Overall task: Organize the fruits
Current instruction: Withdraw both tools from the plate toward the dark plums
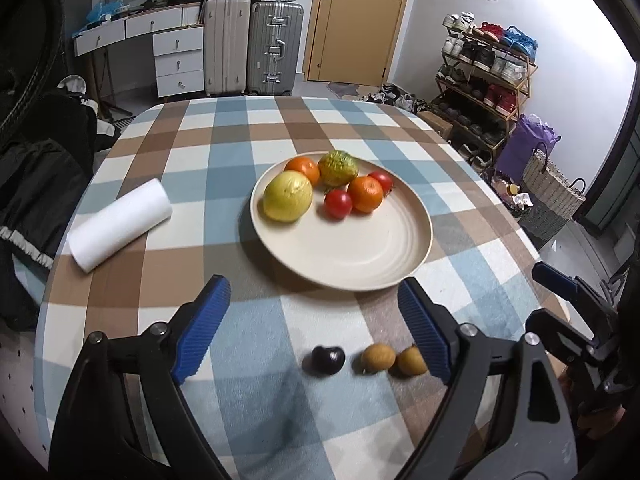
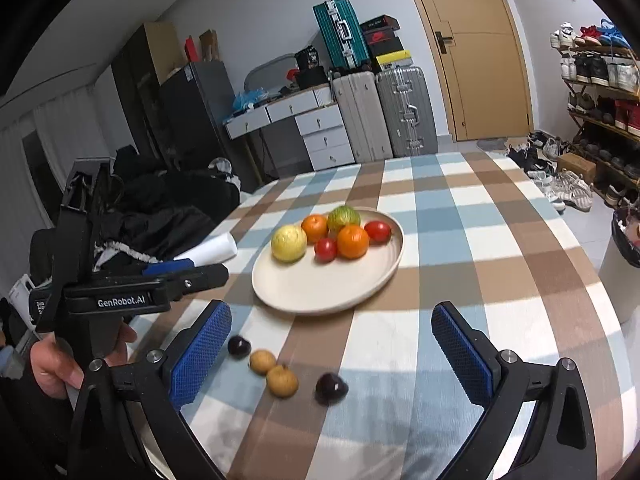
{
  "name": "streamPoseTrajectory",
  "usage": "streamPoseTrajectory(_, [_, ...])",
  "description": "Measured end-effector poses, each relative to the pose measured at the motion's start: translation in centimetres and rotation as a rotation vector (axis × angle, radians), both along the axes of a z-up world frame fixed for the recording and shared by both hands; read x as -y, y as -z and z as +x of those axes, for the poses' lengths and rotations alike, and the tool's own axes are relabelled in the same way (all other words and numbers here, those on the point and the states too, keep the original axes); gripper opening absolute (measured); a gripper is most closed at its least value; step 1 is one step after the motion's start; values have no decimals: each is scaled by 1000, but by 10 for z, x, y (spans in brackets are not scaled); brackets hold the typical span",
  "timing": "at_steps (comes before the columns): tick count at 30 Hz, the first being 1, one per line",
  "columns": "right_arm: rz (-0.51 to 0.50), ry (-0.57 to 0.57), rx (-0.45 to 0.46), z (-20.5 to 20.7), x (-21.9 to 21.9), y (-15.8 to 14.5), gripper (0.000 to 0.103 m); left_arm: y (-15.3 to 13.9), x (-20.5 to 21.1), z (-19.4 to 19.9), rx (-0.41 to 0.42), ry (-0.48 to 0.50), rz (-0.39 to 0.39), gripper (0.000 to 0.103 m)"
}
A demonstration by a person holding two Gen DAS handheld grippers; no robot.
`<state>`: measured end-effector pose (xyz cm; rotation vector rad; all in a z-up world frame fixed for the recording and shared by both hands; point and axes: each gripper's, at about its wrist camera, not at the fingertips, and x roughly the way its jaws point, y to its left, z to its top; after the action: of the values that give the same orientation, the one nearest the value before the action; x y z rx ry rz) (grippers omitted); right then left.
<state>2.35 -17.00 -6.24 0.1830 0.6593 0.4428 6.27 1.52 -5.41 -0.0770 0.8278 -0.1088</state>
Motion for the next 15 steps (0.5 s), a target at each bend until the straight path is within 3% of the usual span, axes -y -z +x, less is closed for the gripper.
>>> streamPoseTrajectory(4, [5, -6, -52, -4, -3, 13, 102, 9, 4, -6, -12, -29, 67, 92])
streamPoseTrajectory(15, [32, 7, -160, -1, -5, 47, 102, 29, 1, -17, -41, -35, 64, 100])
